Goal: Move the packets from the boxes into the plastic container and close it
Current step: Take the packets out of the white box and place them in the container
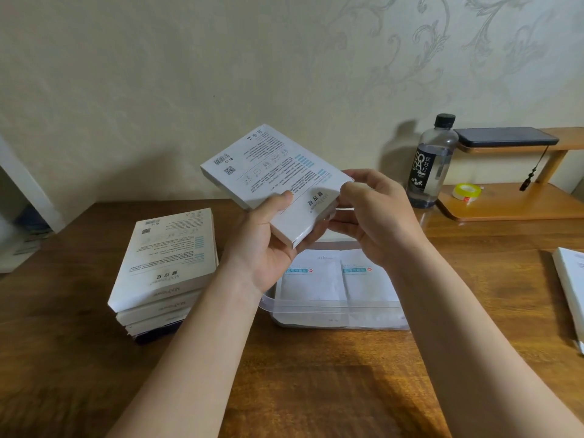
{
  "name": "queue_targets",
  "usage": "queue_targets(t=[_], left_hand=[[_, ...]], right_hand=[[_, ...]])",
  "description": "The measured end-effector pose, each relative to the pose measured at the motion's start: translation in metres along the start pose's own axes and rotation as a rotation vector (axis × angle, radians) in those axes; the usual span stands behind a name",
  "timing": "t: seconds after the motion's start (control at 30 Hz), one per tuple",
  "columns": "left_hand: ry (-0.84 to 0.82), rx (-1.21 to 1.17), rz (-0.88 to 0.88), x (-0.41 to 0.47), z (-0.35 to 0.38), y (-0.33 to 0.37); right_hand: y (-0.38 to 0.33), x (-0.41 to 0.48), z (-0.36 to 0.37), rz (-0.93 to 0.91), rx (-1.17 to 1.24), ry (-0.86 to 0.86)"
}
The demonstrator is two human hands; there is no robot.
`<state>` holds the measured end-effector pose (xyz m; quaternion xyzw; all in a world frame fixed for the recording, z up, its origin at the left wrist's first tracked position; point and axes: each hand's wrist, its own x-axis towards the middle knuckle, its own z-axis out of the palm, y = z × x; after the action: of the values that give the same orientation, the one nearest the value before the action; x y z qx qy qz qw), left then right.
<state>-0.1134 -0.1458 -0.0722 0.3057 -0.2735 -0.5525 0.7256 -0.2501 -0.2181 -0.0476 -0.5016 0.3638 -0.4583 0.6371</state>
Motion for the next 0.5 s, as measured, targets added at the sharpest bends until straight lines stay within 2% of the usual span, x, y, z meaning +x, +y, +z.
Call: queue_targets(t=[0.5], left_hand=[[0.048, -0.039, -0.084, 0.0035, -0.0018, -0.0025]], right_hand=[[0.0046, 0.0043, -0.0015, 0.037, 0.013, 0.056]])
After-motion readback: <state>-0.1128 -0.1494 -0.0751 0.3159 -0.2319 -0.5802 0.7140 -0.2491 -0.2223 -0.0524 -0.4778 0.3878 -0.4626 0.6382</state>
